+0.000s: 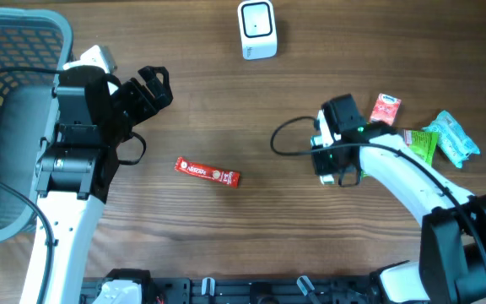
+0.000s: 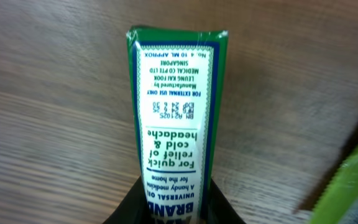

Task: Scan the item barcode
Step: 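Lift the green box with the right gripper, then hold the box's barcode up to the white scanner with the right gripper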

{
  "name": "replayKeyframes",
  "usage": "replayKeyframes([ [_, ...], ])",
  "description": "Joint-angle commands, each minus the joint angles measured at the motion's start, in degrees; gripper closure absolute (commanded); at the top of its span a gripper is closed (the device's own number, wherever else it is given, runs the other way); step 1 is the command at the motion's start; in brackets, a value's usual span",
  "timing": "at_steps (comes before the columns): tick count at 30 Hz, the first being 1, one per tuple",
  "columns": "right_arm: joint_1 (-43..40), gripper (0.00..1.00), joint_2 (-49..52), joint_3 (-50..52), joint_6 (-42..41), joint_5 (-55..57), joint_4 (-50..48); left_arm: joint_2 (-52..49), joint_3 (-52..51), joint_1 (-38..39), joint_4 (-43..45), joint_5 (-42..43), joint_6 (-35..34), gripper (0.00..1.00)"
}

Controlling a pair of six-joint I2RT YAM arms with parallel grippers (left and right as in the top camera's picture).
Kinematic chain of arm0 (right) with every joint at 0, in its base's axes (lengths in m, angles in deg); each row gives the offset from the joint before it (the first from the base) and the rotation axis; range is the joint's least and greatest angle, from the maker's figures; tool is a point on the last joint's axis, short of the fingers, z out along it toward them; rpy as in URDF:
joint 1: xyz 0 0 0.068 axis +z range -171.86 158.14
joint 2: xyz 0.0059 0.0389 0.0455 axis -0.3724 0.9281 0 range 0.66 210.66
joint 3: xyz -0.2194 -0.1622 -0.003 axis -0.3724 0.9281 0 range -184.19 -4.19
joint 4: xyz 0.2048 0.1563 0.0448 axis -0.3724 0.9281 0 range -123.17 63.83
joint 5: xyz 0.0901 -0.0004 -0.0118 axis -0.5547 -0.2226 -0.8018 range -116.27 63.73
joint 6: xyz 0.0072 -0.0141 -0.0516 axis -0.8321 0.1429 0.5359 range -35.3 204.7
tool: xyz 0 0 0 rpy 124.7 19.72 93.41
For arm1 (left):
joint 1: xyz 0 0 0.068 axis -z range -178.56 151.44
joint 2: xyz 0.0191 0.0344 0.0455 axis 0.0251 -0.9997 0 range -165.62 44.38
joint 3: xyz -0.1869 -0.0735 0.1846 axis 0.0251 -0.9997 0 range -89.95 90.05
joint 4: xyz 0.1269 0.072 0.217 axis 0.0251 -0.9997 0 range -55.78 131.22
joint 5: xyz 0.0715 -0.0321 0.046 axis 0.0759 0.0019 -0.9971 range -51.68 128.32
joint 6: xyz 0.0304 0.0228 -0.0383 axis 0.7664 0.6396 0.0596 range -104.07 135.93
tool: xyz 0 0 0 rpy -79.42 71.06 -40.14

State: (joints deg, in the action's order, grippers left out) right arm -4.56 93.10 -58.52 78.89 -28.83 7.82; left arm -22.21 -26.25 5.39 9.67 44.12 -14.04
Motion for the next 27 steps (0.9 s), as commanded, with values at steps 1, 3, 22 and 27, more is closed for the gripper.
replayKeyframes([
  [1,0.1,0.86,-2.0,-6.2,2.9,-0.4,2.5,-0.2,0.1,-0.4,0.2,-0.2,1.3,0.0],
  [3,0.1,0.91,-2.6,-8.8,4.4,-0.5,4.2,-0.2,0.1,-0.4,0.2,-0.2,1.3,0.0],
  [22,0.8,0.96,28.8,-86.6,20.2,7.1,33.2,-0.2,0.1,-0.4,0.2,-0.2,1.3,0.0],
  [27,4.4,0.96,36.4,-86.6,28.7,17.9,22.8,-0.2,0.1,-0.4,0.2,-0.2,1.3,0.0],
])
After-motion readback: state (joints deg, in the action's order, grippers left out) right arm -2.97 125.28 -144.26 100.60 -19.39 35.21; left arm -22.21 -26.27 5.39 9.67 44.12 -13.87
